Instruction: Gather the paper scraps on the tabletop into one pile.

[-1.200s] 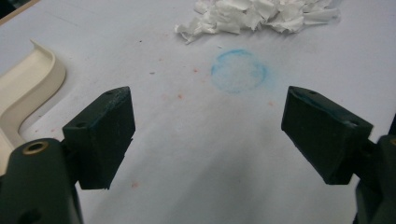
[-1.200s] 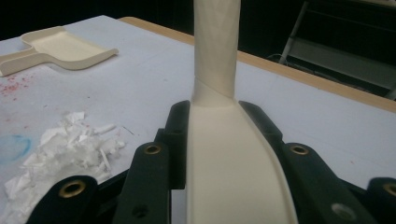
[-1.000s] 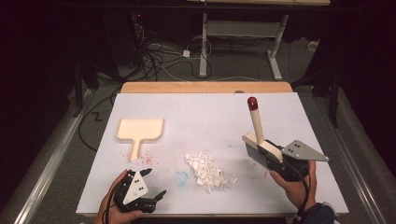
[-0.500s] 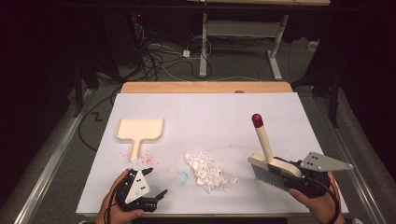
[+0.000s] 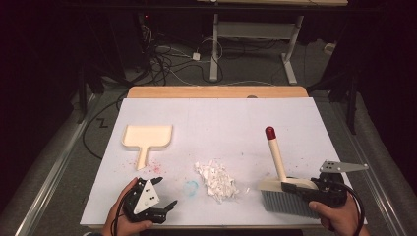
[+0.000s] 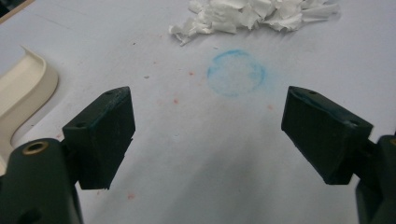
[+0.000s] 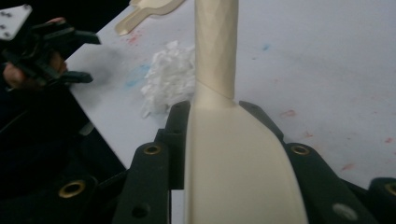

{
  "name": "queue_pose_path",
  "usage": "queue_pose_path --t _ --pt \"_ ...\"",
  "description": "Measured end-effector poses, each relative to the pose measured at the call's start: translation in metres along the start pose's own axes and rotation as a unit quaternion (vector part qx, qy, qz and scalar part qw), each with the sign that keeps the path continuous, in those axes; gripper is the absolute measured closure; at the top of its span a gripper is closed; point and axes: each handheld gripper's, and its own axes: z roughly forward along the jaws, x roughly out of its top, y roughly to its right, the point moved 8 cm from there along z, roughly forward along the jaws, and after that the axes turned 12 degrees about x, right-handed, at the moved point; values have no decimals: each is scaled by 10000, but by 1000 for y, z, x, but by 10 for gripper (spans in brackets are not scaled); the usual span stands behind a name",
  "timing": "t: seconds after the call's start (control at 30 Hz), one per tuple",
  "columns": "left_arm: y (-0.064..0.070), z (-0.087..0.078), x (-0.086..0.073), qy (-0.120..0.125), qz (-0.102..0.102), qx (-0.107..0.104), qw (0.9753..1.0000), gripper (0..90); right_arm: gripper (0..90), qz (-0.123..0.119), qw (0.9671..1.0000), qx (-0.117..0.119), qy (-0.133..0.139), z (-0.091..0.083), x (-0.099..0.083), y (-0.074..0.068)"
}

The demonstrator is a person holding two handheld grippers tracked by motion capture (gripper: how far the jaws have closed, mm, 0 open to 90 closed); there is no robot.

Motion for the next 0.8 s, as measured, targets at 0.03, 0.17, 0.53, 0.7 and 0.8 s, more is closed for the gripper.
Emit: queue_pose_path --t 0.03,0.17,0.53,0.7,0.8 --pt "0 0 0 1 7 -8 10000 166 672 63 9999 -78 -20 1 -1 6" --pt "0 0 0 -8 18 -12 10000 165 665 276 9993 -238 -71 7 0 28" --pt "1 0 -1 -23 34 -47 10000 165 524 652 9970 -397 97 11 13 64" --pt "1 -1 -2 -23 25 -37 10000 165 500 603 9929 -1011 192 -6 16 83" --pt "1 0 -2 -30 35 -42 10000 165 583 553 9916 -1149 235 -14 16 92"
